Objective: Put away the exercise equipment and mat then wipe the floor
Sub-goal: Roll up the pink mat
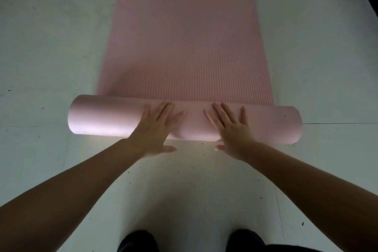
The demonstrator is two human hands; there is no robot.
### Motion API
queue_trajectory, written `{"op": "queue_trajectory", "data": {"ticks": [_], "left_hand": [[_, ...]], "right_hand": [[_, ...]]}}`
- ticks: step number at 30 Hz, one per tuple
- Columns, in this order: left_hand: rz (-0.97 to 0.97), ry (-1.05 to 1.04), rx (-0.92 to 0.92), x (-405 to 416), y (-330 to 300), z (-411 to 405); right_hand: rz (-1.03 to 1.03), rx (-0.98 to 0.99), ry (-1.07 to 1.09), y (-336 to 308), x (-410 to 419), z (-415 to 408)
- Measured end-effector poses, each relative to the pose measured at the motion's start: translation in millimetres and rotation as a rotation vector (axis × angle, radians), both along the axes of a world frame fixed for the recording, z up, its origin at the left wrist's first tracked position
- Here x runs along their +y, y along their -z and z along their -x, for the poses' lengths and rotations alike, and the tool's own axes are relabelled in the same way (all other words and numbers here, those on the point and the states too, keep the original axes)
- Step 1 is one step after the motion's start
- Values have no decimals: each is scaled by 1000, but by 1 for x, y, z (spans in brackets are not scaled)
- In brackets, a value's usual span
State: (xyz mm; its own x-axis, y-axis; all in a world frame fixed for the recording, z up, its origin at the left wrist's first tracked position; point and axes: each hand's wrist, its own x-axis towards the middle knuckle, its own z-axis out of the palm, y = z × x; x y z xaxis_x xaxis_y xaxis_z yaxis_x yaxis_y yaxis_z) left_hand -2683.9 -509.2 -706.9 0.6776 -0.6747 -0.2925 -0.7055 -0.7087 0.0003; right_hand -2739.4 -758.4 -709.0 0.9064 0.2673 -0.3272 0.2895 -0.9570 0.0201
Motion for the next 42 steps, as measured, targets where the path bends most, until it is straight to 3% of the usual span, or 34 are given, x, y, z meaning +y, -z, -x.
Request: {"op": "queue_trajectory", "data": {"ticks": [6, 11, 14, 20, 23, 25, 28, 30, 32, 37, 42], "left_hand": [[-91, -128, -23, -9, -8, -20], [-152, -132, -118, -12, -12, -2], [-76, -109, -114, 0, -10, 20], [-83, -109, 209, 11, -31, 32], [-86, -182, 343, 4, -44, 20], [-31, -111, 210, -1, -43, 23], [67, 103, -105, -17, -26, 36], [-9, 87, -12, -23, -18, 35], [-124, 18, 102, -26, -13, 19], [-84, -140, 136, -43, -23, -44], [128, -179, -97, -46, -37, -63]], "right_hand": [[-57, 92, 20, -24, -6, -49], [-52, 133, -130, -39, 2, -56], [-122, 262, -223, -48, 16, -47], [-211, 791, -63, -51, 27, -58], [-215, 913, 67, -44, 18, -65], [-237, 856, 169, -34, 5, -64], [-310, 525, 344, -21, -17, -58], [-295, 175, 465, -24, -25, -49], [-282, -37, 473, -30, -24, -36], [-194, -113, 98, -20, -3, 4], [-96, -156, 70, -9, 0, -25]]}}
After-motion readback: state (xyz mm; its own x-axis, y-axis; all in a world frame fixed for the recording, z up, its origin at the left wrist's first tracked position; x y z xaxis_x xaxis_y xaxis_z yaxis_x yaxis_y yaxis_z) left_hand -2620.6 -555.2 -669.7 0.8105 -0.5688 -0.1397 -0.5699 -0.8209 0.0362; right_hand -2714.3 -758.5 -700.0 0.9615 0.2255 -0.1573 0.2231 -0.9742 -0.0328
